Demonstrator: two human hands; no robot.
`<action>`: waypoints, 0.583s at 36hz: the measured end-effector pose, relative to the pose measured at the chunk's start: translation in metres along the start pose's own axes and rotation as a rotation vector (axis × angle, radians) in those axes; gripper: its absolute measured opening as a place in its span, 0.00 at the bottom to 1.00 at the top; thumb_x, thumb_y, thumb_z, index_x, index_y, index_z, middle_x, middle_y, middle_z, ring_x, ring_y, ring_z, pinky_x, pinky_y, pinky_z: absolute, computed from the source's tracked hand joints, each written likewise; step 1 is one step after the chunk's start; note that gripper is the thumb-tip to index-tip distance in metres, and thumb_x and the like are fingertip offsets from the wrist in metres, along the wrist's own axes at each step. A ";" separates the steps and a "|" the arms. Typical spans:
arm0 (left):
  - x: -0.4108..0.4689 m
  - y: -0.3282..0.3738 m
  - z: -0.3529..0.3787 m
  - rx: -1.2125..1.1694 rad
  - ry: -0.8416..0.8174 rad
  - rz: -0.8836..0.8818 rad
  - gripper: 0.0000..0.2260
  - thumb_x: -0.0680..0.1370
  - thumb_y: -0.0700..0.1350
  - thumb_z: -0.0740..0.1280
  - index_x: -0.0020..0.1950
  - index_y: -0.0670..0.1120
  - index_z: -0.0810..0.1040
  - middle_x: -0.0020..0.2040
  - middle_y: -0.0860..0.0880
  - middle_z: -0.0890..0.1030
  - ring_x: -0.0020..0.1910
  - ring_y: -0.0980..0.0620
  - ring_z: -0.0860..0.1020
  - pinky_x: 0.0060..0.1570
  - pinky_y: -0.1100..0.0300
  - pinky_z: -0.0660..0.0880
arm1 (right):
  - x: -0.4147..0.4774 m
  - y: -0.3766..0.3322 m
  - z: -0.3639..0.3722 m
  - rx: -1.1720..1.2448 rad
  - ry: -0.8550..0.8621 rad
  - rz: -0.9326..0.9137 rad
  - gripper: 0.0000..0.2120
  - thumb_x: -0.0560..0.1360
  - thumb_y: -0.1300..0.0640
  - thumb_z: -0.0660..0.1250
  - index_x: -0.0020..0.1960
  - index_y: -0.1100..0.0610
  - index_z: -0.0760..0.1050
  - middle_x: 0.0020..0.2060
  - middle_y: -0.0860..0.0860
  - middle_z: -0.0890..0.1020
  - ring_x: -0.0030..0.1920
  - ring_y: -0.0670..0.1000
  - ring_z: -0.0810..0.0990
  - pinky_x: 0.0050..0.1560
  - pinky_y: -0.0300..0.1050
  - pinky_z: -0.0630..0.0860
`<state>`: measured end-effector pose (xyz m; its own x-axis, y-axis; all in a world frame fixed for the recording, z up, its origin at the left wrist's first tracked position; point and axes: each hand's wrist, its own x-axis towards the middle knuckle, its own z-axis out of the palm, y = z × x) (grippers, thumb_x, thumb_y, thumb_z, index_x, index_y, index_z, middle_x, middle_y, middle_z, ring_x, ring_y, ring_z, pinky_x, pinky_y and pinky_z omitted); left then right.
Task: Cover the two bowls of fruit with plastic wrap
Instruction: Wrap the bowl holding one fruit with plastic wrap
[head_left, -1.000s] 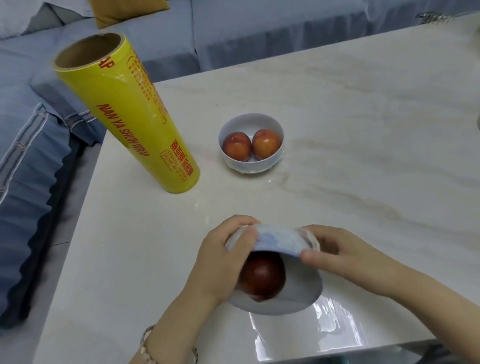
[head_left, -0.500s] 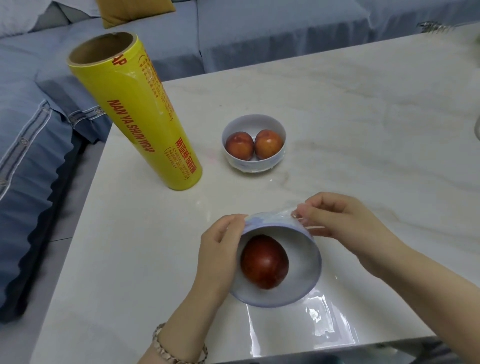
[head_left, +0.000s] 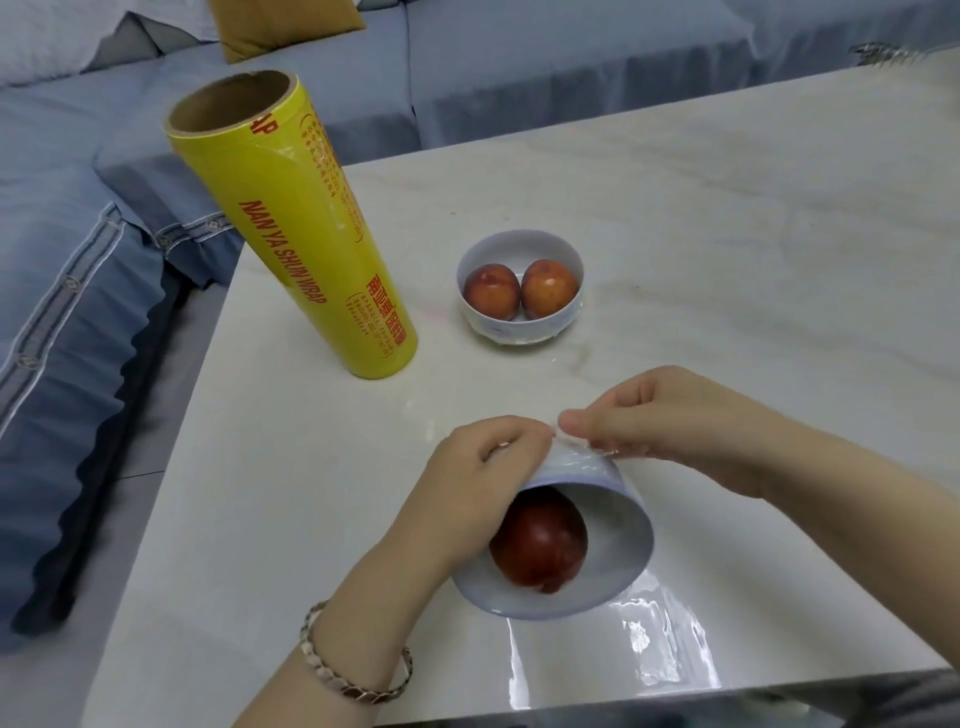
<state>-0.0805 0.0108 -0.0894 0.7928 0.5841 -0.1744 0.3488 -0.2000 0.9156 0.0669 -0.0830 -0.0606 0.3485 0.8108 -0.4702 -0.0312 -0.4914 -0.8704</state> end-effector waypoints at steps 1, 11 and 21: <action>0.000 0.000 -0.001 0.010 0.012 0.005 0.14 0.63 0.62 0.59 0.38 0.59 0.81 0.43 0.57 0.83 0.47 0.60 0.78 0.50 0.64 0.72 | 0.000 -0.002 -0.001 -0.023 -0.019 0.015 0.13 0.66 0.51 0.74 0.32 0.60 0.79 0.26 0.50 0.76 0.28 0.43 0.73 0.34 0.31 0.72; -0.003 0.002 0.000 0.042 0.046 -0.146 0.11 0.78 0.55 0.61 0.45 0.53 0.81 0.44 0.59 0.82 0.47 0.59 0.78 0.52 0.61 0.72 | 0.000 0.004 0.009 0.260 0.063 -0.081 0.10 0.73 0.58 0.66 0.34 0.58 0.78 0.31 0.52 0.77 0.34 0.48 0.74 0.40 0.34 0.74; 0.001 0.004 0.003 0.091 0.049 -0.146 0.10 0.77 0.53 0.60 0.47 0.57 0.81 0.48 0.60 0.82 0.52 0.58 0.77 0.55 0.61 0.72 | -0.002 -0.005 0.002 -0.035 0.062 -0.022 0.17 0.76 0.51 0.63 0.32 0.59 0.73 0.21 0.48 0.71 0.20 0.42 0.68 0.25 0.31 0.70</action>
<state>-0.0769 0.0080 -0.0876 0.7057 0.6492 -0.2837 0.5044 -0.1792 0.8447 0.0648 -0.0816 -0.0559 0.4057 0.8008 -0.4405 0.0094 -0.4856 -0.8741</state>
